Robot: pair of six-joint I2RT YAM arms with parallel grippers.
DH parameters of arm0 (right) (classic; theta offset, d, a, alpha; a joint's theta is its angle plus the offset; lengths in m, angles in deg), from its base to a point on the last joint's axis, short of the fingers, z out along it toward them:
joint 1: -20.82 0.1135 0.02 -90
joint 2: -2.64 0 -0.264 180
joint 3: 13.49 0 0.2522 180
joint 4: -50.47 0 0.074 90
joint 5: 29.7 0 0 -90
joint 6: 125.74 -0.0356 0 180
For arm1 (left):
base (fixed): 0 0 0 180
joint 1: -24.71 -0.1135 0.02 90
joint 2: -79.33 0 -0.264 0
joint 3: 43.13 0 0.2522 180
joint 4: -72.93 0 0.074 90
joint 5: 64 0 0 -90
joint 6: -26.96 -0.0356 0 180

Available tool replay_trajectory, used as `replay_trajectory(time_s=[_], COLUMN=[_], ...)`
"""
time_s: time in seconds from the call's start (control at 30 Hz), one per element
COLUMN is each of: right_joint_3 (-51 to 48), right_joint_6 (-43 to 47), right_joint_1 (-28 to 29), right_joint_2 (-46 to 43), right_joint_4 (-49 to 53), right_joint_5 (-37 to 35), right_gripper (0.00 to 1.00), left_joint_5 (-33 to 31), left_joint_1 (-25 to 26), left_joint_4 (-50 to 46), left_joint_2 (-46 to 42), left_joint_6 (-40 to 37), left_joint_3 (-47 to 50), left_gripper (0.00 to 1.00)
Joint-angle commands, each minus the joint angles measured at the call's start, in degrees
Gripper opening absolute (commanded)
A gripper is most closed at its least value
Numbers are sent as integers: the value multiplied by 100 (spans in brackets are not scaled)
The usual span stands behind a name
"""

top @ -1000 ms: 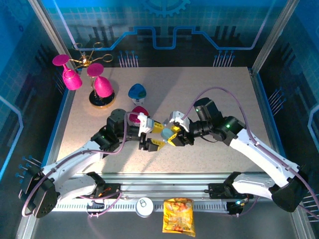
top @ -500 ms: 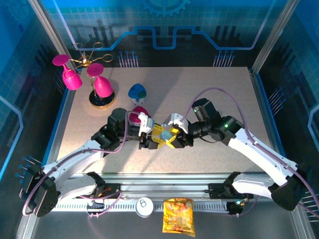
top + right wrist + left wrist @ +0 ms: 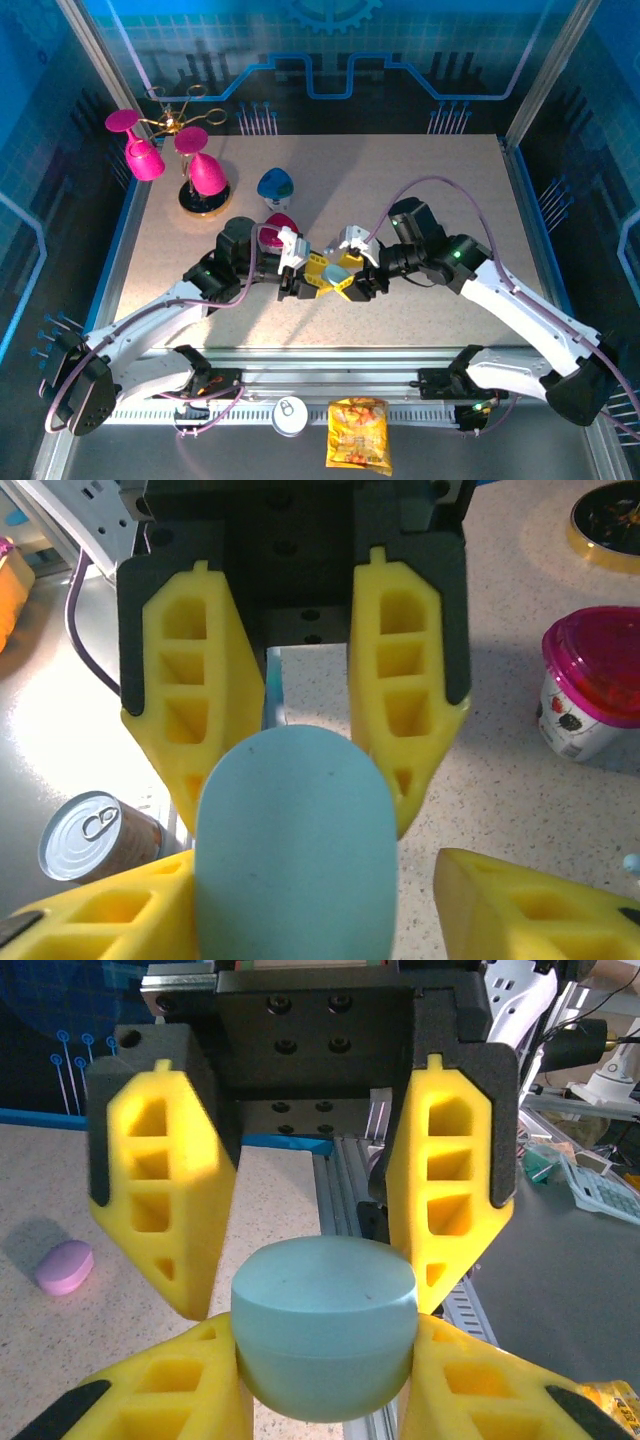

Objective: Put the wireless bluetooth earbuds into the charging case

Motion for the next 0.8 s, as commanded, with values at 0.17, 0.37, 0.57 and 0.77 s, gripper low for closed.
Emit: replay_trajectory(time_s=[0.17,0.37,0.57,0.77], right_joint_3=[-189,-340,-415,-485], right_joint_6=[-447,-669,-738,-811], right_joint_1=[-409,-695,-863,-939], right_joint_2=[-198,-364,-452,-617], right_joint_4=[-600,-866,-904,-1027], right_joint_5=[-383,-345,-324,-327], right_gripper=[62,62,62,62], left_joint_5=[396,385,370,328], left_joint_1=[79,79,77,67], left_joint_4=[24,9,48,142], left_joint_2=[-46,-53,-37,-25], left_joint_6=[-193,-228,-246,-234], left_joint_3=[-111,-85,-68,-21], left_gripper=[25,25,25,25])
